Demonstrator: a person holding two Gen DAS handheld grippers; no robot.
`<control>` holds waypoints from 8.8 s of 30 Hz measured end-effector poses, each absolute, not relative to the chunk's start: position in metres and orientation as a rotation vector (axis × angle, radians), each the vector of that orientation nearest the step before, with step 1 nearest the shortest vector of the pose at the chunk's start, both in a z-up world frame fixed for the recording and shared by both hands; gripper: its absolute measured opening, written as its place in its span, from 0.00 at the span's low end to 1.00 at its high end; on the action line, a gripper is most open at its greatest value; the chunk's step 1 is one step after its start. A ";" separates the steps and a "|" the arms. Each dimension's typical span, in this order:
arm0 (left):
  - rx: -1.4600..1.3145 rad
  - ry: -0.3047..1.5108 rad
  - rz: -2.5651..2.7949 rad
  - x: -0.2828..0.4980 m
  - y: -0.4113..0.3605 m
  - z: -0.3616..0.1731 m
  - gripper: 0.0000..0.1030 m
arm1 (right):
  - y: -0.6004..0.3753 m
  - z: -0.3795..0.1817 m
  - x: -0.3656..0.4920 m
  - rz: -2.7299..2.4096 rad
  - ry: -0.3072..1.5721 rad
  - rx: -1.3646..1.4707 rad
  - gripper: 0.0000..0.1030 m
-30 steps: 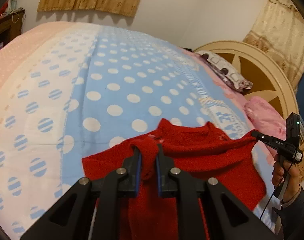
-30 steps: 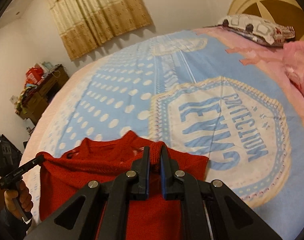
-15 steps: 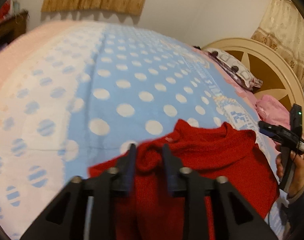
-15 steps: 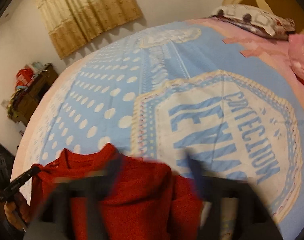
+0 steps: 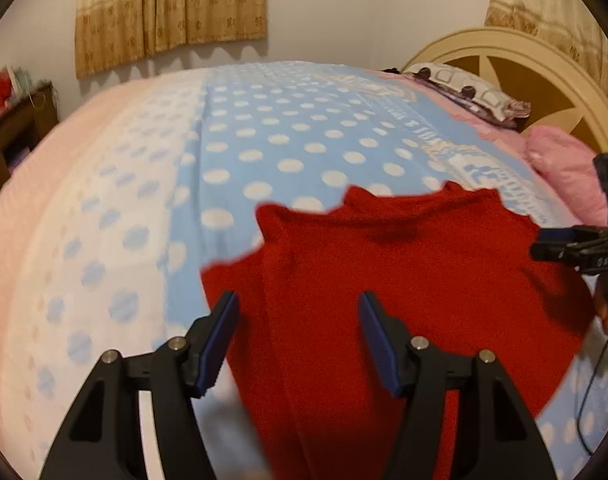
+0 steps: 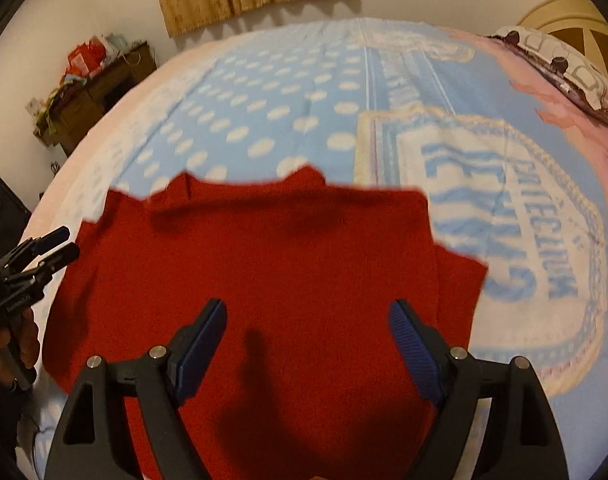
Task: Fold small clothes
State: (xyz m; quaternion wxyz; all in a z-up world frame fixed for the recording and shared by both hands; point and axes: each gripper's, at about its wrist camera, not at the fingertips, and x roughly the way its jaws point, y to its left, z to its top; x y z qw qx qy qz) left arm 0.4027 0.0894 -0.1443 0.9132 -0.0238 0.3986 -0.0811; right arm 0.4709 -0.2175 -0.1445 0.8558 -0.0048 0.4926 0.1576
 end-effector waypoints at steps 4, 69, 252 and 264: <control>-0.014 0.822 -0.170 0.374 0.083 -0.152 0.70 | -0.226 -0.149 0.441 0.314 1.063 -0.050 0.81; -0.076 0.929 -0.055 0.300 0.107 -0.192 1.00 | -0.087 -0.181 0.339 0.324 0.950 -0.233 0.81; 0.036 0.669 -0.479 0.383 -0.080 -0.088 0.74 | -0.314 -0.108 0.276 0.193 0.774 0.173 0.92; -0.066 0.747 -0.443 0.363 -0.039 -0.144 0.86 | -0.313 -0.117 0.408 0.204 0.910 0.256 0.68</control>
